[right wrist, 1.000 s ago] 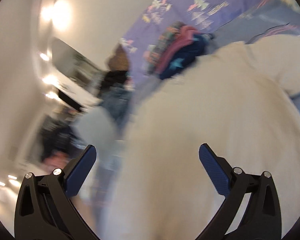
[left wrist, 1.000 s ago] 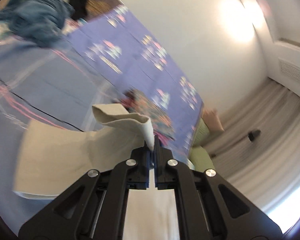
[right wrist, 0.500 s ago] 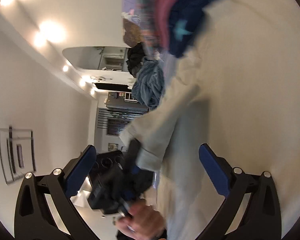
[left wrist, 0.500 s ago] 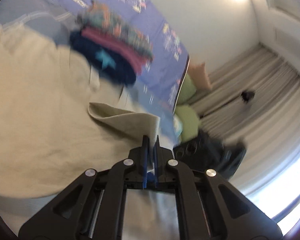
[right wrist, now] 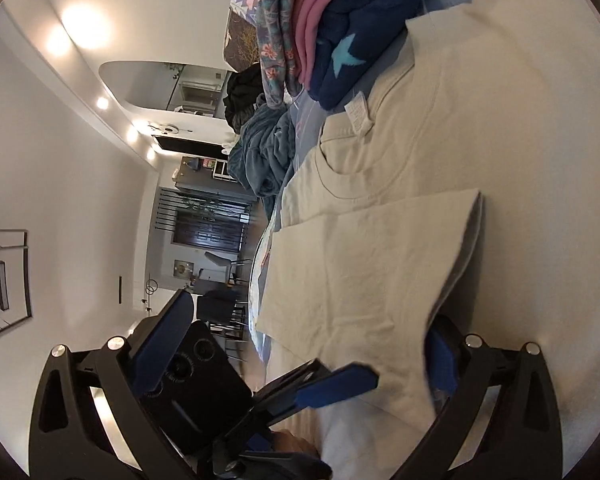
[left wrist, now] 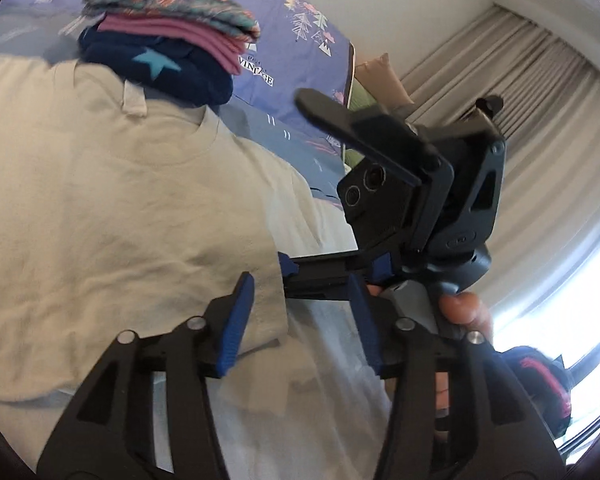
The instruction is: Fold small clothes
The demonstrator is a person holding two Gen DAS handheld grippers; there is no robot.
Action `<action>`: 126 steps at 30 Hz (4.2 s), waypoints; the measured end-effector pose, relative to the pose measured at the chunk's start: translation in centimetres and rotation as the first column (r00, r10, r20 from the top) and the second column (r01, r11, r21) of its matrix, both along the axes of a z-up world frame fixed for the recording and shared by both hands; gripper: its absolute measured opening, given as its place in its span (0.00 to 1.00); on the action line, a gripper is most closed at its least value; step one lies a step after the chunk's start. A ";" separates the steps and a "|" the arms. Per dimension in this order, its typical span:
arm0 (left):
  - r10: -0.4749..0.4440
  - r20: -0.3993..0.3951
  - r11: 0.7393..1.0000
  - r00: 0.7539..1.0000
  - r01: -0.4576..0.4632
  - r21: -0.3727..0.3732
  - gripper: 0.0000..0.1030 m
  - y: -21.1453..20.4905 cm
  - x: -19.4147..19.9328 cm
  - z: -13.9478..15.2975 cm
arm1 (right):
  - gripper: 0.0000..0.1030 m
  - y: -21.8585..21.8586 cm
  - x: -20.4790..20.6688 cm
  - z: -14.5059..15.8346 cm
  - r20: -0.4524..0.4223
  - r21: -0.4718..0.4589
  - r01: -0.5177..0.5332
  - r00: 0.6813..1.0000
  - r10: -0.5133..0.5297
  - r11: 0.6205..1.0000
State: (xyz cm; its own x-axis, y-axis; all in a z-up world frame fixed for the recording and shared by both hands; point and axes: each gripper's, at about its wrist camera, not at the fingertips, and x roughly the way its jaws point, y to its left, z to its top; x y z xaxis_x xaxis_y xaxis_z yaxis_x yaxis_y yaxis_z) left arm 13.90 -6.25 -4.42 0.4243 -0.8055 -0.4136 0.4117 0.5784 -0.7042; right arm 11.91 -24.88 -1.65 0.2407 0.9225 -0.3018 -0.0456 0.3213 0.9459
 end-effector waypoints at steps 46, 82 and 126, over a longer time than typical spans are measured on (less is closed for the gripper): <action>0.162 -0.094 0.960 0.982 -0.179 -0.216 0.78 5.6 0.0 -1.3 | 0.58 -2.4 -1.0 -1.4 -0.035 -0.309 0.143 0.986 -0.162 0.940; 0.152 -0.018 0.969 0.988 -0.152 -0.195 0.87 5.0 -0.6 -0.4 | 0.02 -2.1 -0.2 -2.5 -0.006 -0.198 0.278 0.958 -0.285 0.940; 0.128 -0.023 0.979 0.992 -0.130 -0.159 0.92 4.3 -0.8 -0.2 | 0.05 -11.2 -0.9 -1.6 0.124 -0.349 0.587 0.802 -0.585 0.731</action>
State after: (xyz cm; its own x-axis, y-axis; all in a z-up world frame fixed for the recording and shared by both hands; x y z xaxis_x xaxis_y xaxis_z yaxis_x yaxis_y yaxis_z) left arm 13.07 -1.93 -4.59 0.5242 -0.8006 -0.2903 0.3314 0.5057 -0.7965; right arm 10.98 -36.12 -3.25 0.6998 0.4268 -0.5729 0.2597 0.5951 0.7605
